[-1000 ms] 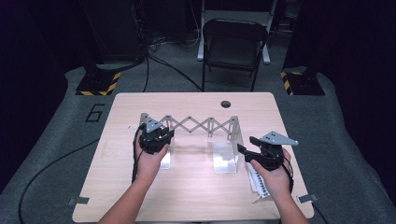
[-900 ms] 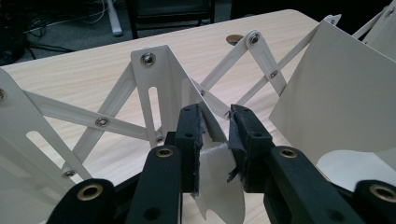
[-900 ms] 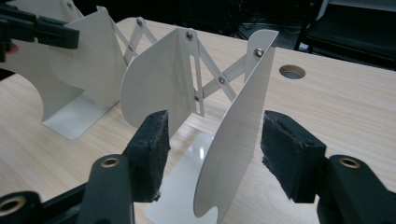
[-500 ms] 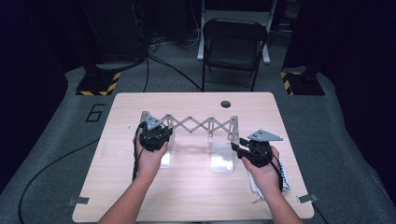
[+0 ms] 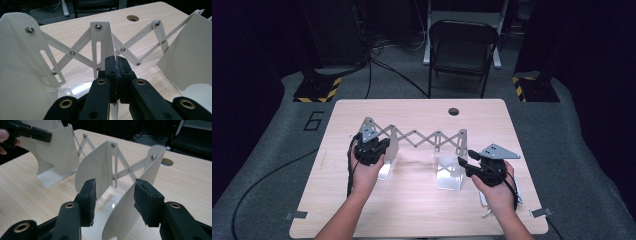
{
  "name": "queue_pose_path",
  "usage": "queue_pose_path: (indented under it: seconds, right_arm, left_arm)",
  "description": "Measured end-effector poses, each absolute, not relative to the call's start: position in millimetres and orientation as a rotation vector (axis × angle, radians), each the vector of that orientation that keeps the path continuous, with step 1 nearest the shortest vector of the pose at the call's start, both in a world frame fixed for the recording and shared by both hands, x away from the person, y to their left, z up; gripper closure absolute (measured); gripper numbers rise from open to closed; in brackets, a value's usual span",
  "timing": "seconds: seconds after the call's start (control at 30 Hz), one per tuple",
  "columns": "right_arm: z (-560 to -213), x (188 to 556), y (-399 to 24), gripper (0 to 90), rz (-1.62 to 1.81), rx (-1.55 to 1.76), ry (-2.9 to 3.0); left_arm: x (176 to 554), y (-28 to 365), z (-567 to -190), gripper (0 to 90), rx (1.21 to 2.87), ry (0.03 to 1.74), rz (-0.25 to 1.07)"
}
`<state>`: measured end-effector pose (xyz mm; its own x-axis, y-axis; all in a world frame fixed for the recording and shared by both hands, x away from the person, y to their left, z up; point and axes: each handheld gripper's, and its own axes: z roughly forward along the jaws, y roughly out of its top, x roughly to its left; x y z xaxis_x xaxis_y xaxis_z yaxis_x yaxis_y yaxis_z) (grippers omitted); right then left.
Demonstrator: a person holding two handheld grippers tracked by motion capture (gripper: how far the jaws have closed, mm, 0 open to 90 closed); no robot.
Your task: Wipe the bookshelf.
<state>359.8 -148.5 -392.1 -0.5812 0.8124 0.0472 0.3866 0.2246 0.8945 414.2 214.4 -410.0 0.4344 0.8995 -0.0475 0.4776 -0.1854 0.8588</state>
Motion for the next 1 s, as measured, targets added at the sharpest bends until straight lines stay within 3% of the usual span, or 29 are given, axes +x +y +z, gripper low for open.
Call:
queue_pose_path:
  seconds: [0.13,0.43,0.63,0.77,1.0]
  right_arm:
    - [-386.5,368.9,-146.7,44.6,1.302,1.065,2.108]
    - [-372.4,382.6,-137.5,44.3,1.292,0.998,2.138]
    - [-366.2,399.0,-129.2,54.8,1.299,0.982,2.200]
    - [-361.4,412.2,-121.1,56.9,1.285,0.934,2.233]
    - [-355.2,432.3,-103.2,49.1,1.200,0.798,2.354]
  left_arm:
    - [408.0,218.8,-409.9,89.5,1.835,1.159,0.616]
    - [396.0,229.5,-407.2,89.7,1.857,1.141,0.580]
    - [391.9,229.6,-406.8,89.4,1.859,1.132,0.563]
    - [393.4,226.0,-408.7,87.5,1.842,1.131,0.554]
    - [399.4,223.3,-402.4,80.0,1.832,1.107,0.552]
